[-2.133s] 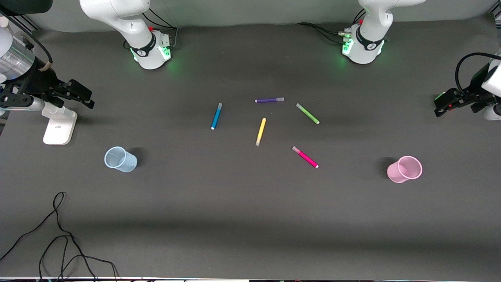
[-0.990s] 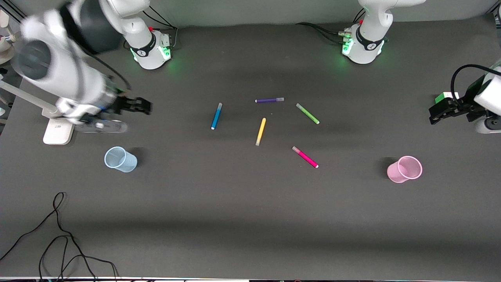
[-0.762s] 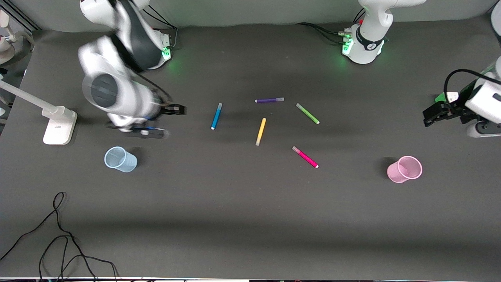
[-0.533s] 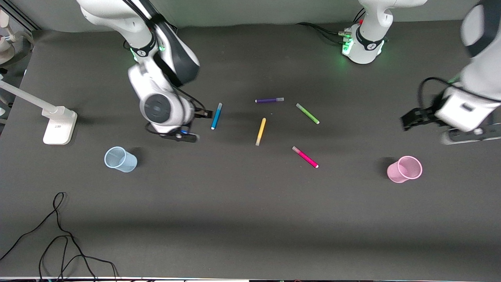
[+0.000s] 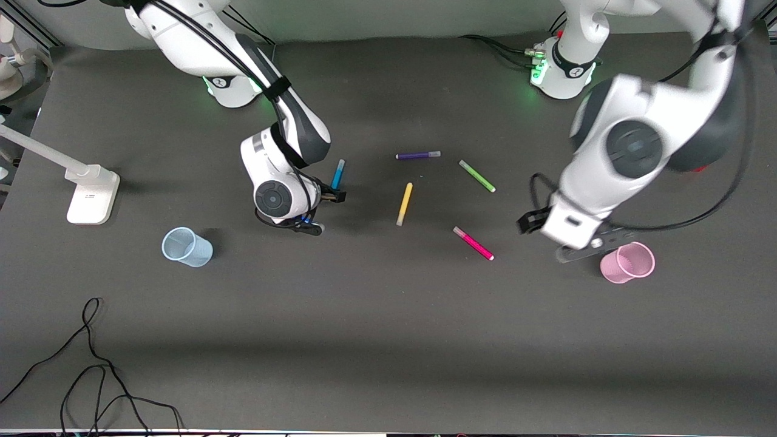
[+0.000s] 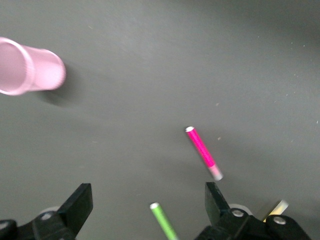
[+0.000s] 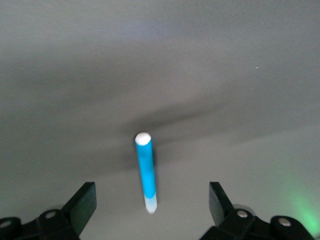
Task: Place pink and blue markers in matching cups
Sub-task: 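Reach the right gripper to the blue marker while the left gripper reaches the pink marker, then grasp the blue marker with the right gripper while the left gripper grasps the pink marker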
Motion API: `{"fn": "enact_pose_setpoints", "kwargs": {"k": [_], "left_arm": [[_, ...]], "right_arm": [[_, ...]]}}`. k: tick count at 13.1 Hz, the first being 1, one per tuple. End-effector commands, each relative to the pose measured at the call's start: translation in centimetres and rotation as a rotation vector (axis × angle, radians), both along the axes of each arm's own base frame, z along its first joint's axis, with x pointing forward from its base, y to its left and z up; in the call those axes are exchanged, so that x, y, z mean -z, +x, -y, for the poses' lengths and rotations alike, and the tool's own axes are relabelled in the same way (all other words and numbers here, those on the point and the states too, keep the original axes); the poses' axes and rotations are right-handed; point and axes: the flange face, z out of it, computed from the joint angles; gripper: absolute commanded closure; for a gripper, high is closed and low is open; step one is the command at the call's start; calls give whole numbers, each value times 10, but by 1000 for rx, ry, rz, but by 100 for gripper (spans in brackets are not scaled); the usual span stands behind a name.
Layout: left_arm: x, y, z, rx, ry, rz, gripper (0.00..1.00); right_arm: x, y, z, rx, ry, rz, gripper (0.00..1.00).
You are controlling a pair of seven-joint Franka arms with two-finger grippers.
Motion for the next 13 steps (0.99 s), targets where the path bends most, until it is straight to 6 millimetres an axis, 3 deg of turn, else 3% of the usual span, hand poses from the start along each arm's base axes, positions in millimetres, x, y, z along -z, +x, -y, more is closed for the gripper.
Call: {"fn": "enact_pose_setpoints", "kwargs": {"k": [1, 3, 5, 7, 9, 11, 13], "left_arm": [[54, 1, 29, -127, 8, 10, 0], [100, -15, 38, -200, -21, 49, 0], [144, -24, 47, -328, -59, 20, 0], [184, -33, 61, -418, -63, -43, 0], [200, -43, 73, -452, -56, -76, 1], [205, -46, 74, -513, -83, -117, 5], [216, -47, 75, -554, -108, -144, 18]], "right_arm": [[25, -12, 1, 52, 2, 2, 0], [37, -18, 0, 52, 1, 9, 4], [47, -21, -4, 52, 3, 26, 16], [51, -23, -7, 66, 10, 27, 39], [51, -23, -8, 65, 12, 28, 74], [47, -22, -8, 70, 17, 30, 99], [43, -19, -7, 75, 22, 34, 100]]}}
